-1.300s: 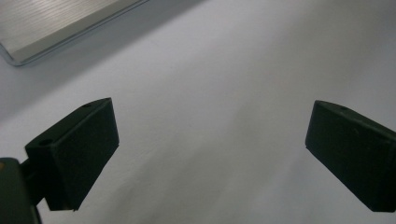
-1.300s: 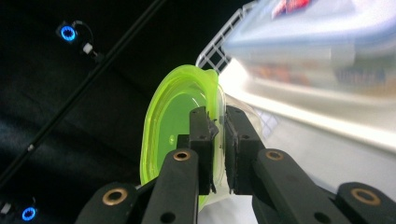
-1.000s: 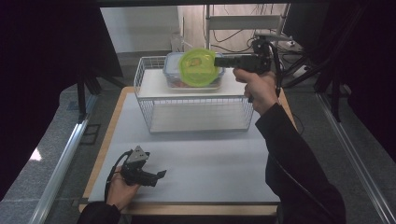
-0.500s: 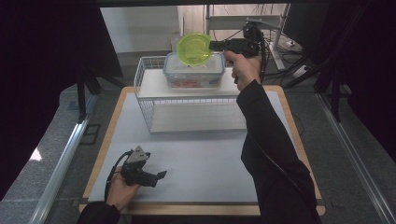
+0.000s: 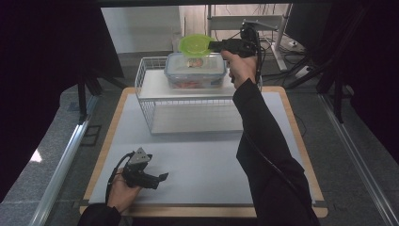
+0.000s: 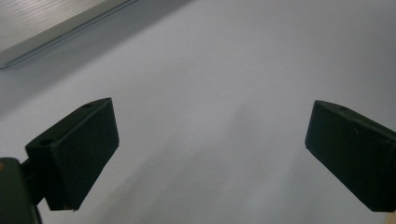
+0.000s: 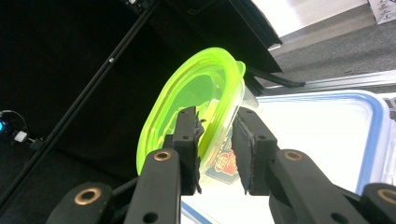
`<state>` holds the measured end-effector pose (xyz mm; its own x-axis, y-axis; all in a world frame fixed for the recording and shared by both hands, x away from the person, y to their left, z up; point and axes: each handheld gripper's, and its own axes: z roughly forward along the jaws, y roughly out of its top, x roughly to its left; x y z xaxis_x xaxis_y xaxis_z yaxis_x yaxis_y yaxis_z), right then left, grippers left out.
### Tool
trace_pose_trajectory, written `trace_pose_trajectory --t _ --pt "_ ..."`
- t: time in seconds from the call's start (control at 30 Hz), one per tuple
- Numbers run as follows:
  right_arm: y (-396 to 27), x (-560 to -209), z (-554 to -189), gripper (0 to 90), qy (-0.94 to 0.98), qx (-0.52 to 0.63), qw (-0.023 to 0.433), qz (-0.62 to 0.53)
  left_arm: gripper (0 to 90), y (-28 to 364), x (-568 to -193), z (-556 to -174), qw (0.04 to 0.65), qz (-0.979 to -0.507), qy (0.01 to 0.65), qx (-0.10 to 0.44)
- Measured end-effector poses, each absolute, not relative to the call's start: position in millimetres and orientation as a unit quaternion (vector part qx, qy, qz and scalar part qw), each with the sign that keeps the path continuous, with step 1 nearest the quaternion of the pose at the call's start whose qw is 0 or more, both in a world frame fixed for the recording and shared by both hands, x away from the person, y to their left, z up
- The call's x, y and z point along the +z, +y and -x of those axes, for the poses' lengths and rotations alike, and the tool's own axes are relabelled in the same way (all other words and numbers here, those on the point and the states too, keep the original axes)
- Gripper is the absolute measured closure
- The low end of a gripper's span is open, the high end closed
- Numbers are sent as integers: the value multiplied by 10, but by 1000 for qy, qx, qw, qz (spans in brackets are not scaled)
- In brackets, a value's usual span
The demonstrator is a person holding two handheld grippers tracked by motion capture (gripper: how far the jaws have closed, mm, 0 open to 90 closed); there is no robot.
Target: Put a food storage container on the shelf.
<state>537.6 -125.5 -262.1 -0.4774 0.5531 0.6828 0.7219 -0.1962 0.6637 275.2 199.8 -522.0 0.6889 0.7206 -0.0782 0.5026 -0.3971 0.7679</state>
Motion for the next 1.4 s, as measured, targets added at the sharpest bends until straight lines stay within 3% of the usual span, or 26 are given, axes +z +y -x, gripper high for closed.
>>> trace_pose_trajectory --t 0.17,0.33,0.67,0.93,1.2,1.4 --pt "-1218 -2619 -5359 706 -635 -581 74 503 28 1996 -5224 -2754 403 -826 370 133" --pt "-1221 -2620 -5345 633 -637 -580 70 503 28 1995 -5227 -2756 403 -826 371 132" --pt "-1259 -2592 -5206 262 -682 -571 1 456 28 1998 -5224 -2754 400 -828 369 134" --pt "-1385 -2797 -4861 116 -726 -560 -49 397 28 1990 -5226 -2753 400 -827 371 136" --pt "-1516 -3079 -4401 74 -761 -538 -106 345 26 1999 -5212 -2748 403 -824 374 137" --pt "-1605 -3334 -4083 44 -781 -522 -125 319 13 2003 -5205 -2744 406 -821 376 139"
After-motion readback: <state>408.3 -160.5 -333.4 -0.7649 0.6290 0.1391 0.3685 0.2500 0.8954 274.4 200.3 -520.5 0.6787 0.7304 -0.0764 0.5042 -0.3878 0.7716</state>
